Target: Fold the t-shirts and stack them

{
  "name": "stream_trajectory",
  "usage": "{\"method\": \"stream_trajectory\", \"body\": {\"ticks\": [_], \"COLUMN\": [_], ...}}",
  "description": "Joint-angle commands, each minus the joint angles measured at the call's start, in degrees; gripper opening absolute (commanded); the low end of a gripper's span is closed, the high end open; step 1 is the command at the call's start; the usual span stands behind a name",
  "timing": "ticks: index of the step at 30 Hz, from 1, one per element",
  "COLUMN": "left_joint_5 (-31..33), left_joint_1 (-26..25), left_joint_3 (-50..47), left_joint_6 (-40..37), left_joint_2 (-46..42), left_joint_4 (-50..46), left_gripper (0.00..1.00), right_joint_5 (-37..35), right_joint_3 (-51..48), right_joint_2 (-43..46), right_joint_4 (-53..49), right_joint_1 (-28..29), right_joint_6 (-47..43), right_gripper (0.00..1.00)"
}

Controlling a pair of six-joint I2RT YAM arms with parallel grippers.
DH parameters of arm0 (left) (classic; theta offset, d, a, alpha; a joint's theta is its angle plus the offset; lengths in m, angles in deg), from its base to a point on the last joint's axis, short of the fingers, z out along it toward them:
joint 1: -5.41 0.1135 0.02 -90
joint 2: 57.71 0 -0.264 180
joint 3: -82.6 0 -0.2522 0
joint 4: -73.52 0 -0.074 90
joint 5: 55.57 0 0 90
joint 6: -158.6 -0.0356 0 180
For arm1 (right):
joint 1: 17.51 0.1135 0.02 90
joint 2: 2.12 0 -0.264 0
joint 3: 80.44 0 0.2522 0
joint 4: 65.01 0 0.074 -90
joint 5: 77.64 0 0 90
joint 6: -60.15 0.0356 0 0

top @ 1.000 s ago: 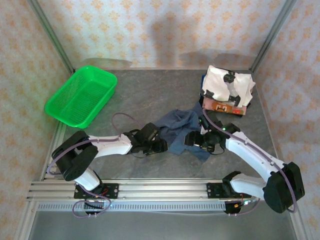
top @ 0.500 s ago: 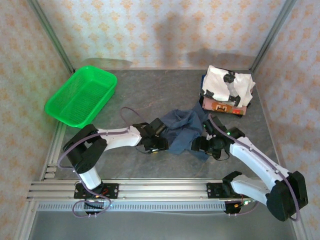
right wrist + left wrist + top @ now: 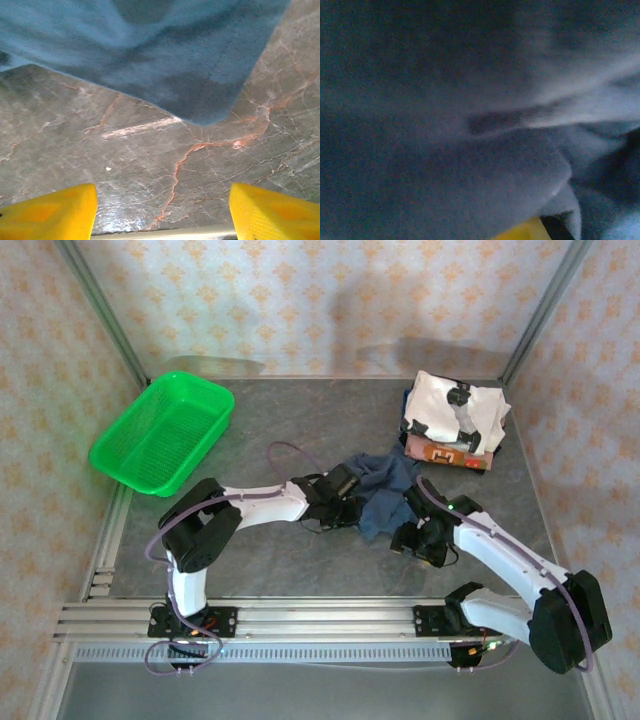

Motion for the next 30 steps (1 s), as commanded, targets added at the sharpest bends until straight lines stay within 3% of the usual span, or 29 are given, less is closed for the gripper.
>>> {"method": "stream_trajectory", "body": {"ticks": [1,8,15,21,30], "left_joint_5": [2.80,2.45,0.87,-0.21,-0.71], "left_joint_1": [0.12,1.04,1.80,2.83,3.60], "left_joint_3": [-0.37,-2.05,-3.45,-4.19,-3.23], "left_joint_6": [-1.25,-2.34,-2.97,-2.34,-3.03], "left_joint_2": [-5.65,-12.09,-14.84,-16.84,-18.58], "left_joint_4": [-1.93,-5.41,-7.11,-7.32,-8.84], "left_gripper": [0.00,0.00,0.00,0.00,0.00], "right_joint_5": [-1.36,-7.60,-8.34,-5.19,-6.51], "right_joint_3": [-1.78,-1.74,-2.15,-4.16,-4.32], "right_joint_2": [-1.47,-6.61,-6.36,-9.10,-11.14], "right_joint_4": [2.06,8.82,13.44,17.50,17.28], "right_joint_1": [-0.28,-0.30,-3.43,-6.10,-6.23], "right_joint_6": [1.85,5.33,5.76,5.29,5.58], "right_gripper": [0.69,0.66,0.61,0.46,0.19]}}
